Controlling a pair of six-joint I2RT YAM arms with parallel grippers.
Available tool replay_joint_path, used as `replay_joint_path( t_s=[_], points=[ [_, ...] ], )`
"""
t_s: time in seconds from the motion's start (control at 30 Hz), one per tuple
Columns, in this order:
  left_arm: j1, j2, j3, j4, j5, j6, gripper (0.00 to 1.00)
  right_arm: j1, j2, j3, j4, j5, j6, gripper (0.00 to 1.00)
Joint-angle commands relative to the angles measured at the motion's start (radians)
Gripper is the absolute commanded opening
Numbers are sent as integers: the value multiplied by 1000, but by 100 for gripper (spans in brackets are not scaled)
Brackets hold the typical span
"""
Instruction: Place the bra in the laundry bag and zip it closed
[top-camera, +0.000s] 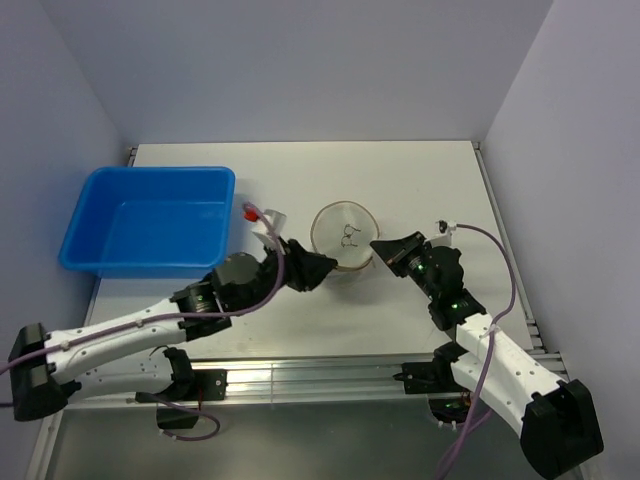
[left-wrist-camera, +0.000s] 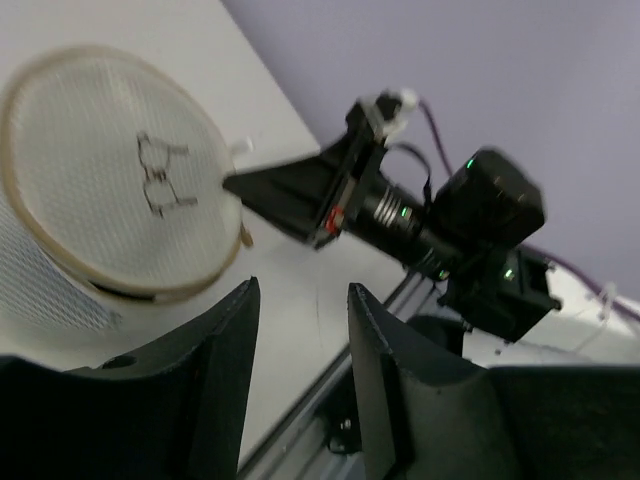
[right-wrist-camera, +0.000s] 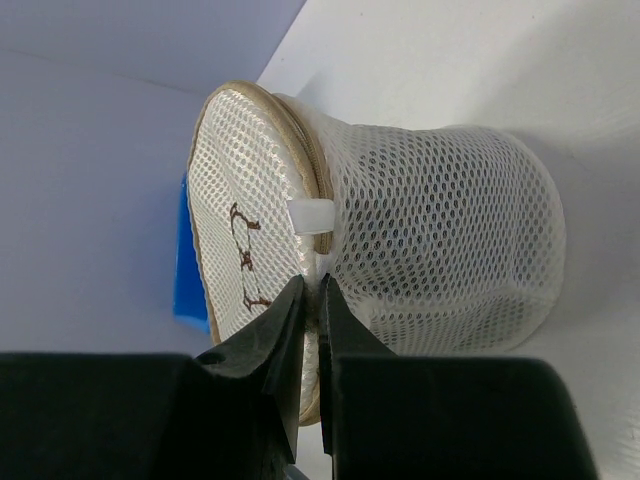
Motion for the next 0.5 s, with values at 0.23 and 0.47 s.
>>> replay_joint_path(
  t_s=[0.23,0.47],
  points=[
    [-174,359,51,167,-83,-63,44,83,26,31,3,105,8,0],
    [-172,536,146,195,-110,-47,53,95,36,29,12,93,8,0]
  ],
)
